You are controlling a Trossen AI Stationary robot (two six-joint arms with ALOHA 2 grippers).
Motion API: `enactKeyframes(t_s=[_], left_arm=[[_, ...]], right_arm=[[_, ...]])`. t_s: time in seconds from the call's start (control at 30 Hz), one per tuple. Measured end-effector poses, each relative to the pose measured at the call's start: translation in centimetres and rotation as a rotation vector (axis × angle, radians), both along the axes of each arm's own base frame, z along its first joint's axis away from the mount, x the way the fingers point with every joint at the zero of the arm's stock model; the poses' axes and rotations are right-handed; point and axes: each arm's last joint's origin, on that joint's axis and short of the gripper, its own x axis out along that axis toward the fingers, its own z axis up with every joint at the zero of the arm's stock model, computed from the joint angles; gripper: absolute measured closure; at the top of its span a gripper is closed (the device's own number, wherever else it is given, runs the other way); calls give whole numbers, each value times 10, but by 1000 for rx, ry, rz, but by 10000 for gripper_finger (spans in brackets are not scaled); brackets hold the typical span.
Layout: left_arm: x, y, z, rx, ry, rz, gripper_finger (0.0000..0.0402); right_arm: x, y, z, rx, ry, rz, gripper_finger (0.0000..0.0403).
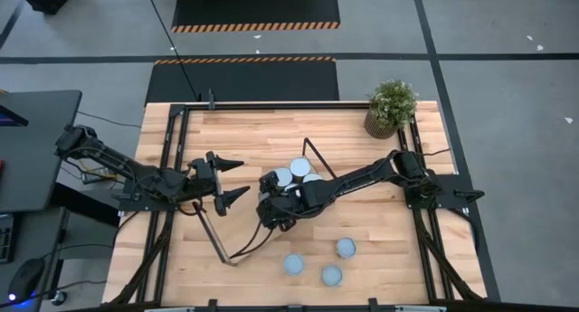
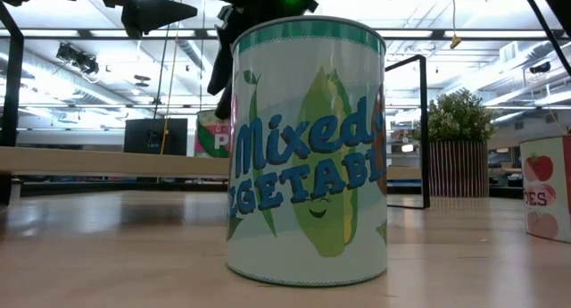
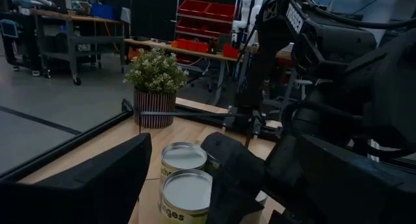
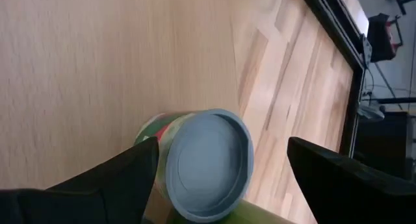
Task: Pick and place cans onto a shelf
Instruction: Put the small canned peas on the shelf, then put the small canned tomato on the shelf
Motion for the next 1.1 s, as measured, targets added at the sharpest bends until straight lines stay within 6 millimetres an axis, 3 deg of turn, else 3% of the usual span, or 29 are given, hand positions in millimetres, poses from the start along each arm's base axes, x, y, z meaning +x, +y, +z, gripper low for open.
enactKeyframes(t_s=[0.8, 0.93, 1.1], left_arm=[[0, 0, 0, 0, 0, 0, 13], [0, 0, 0, 0, 0, 0, 13], [0, 0, -1, 7, 14, 0, 13]], right_arm=[[1, 2, 4, -107, -31, 3, 55], [-4, 19, 6, -107, -33, 39, 55], [-24, 49, 18, -71, -7, 96, 55]])
